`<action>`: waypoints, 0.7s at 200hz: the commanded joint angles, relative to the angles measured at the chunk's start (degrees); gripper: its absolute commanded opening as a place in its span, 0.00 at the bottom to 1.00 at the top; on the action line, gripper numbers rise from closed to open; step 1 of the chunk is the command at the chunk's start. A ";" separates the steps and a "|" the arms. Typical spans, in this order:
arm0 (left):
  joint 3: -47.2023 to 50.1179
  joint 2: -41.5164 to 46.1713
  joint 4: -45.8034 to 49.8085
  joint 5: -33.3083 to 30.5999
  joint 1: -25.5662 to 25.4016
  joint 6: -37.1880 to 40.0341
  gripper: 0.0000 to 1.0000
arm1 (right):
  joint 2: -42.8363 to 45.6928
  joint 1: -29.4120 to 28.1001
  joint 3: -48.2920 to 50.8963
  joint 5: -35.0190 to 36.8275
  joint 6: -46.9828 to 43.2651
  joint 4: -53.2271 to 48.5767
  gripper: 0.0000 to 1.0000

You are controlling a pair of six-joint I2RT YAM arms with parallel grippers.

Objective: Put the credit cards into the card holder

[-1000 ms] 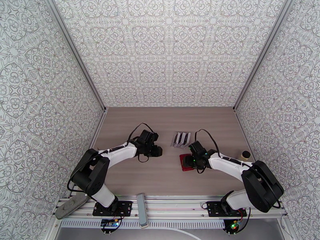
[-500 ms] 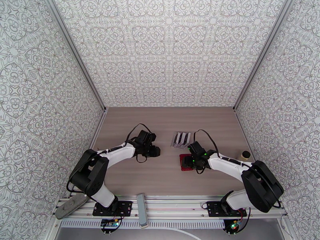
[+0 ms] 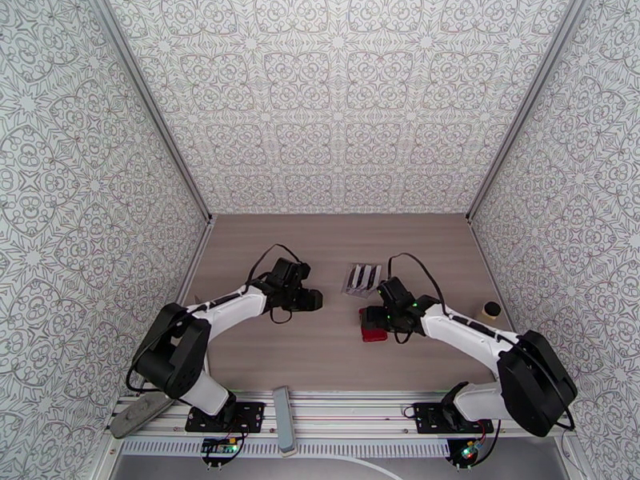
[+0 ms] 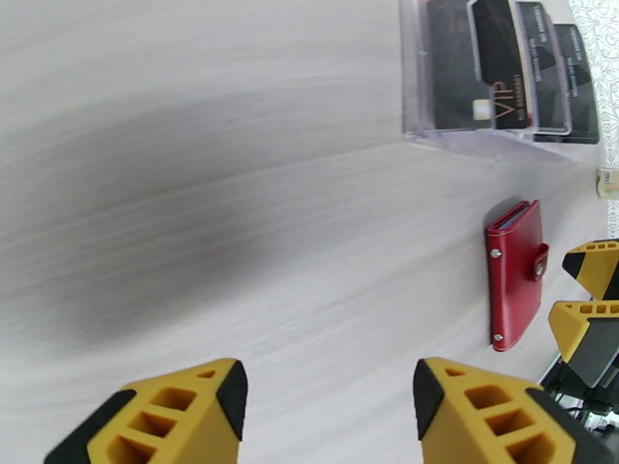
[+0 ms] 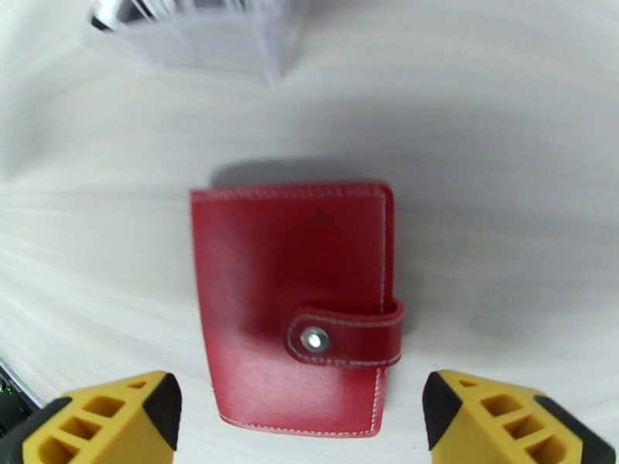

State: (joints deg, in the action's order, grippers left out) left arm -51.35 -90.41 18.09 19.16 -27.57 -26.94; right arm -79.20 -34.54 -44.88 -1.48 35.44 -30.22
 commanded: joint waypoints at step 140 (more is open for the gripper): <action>-7.42 12.55 6.29 -10.55 6.78 3.97 0.99 | 10.74 9.51 -9.48 11.50 -6.63 -2.97 0.99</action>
State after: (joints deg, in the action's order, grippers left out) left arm -56.71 -81.87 23.70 12.21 -22.37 -25.21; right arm -71.31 -26.83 -51.24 5.34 30.52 -33.52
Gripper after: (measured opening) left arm 0.992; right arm 0.989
